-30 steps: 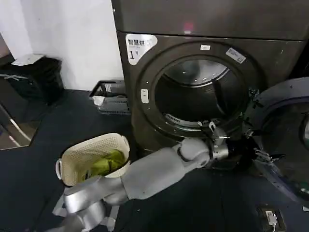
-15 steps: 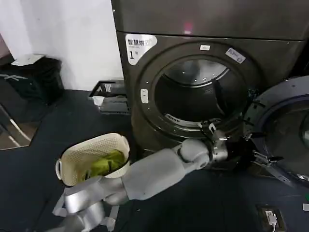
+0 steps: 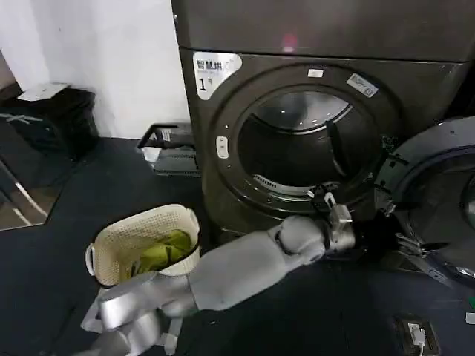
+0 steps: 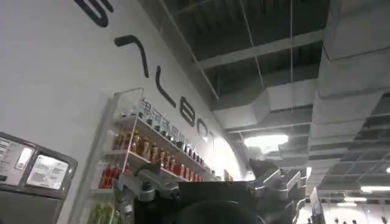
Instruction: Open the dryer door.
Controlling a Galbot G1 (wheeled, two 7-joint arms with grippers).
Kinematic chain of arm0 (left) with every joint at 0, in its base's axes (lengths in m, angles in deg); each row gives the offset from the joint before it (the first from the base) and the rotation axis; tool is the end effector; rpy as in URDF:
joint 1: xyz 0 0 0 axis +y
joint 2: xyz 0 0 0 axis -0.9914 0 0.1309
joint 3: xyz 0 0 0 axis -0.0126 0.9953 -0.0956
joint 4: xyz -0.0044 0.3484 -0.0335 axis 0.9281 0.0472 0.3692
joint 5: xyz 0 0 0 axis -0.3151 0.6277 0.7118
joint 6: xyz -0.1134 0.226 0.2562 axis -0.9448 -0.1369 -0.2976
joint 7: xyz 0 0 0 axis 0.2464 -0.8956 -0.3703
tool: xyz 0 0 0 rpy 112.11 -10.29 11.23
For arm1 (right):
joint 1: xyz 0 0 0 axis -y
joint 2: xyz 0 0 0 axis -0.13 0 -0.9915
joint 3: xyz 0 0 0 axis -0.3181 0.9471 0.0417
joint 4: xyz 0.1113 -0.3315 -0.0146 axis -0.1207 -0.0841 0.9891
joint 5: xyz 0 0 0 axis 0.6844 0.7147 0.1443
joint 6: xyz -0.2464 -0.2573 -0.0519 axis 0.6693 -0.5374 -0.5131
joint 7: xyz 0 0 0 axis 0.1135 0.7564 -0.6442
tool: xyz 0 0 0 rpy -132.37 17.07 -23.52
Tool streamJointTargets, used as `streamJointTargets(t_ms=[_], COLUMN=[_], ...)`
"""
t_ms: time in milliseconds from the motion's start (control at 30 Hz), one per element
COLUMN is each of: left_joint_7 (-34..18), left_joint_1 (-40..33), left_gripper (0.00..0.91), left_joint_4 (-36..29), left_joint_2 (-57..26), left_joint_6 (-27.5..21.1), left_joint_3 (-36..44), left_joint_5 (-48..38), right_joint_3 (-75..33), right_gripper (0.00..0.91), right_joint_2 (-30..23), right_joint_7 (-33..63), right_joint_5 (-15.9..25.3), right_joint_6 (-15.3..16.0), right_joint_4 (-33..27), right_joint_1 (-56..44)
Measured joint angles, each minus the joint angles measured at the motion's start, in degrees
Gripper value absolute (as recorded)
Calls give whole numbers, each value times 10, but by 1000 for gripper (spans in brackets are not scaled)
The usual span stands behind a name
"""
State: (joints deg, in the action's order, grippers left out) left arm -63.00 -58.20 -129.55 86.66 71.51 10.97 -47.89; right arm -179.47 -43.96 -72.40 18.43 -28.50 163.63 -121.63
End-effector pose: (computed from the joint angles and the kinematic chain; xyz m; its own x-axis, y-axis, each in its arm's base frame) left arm 0.4082 -0.3449 -0.1936 -0.0398 0.9874 -0.1532 0.9857 0.0639 0.1561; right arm -0.1269 -0.4314 -0.0144 -0.2308 0.7781 -0.5842 0.9690 0.2382 -0.0655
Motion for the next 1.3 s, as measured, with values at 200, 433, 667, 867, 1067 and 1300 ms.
streamJointTargets(t_ms=[200,433,667,867,1067,1300], left_joint_7=[-25,-41,-60,-60,-60,-64], left_joint_1=[8,19,27,36,46,59], left_gripper=[907,907,907,907,907,907], left_joint_4=[-17,-54,-98,-150,-202,-254], left_joint_2=[0,-17,-124,-208,-282,-378], left_joint_6=[59,118,127,127,120,98], left_joint_3=[12,10,1,-10,-19,-34], left_joint_5=[10,11,8,-2,-6,6], right_joint_3=[7,13,22,23,25,28], right_gripper=[907,907,907,907,907,907], right_joint_2=[4,7,8,11,14,19], right_joint_7=[-1,-1,-1,-2,-2,-3], right_joint_5=[0,1,1,2,13,35], right_joint_6=[0,1,2,2,1,1], right_joint_4=[5,12,23,28,32,42], right_joint_1=[5,11,17,20,24,29])
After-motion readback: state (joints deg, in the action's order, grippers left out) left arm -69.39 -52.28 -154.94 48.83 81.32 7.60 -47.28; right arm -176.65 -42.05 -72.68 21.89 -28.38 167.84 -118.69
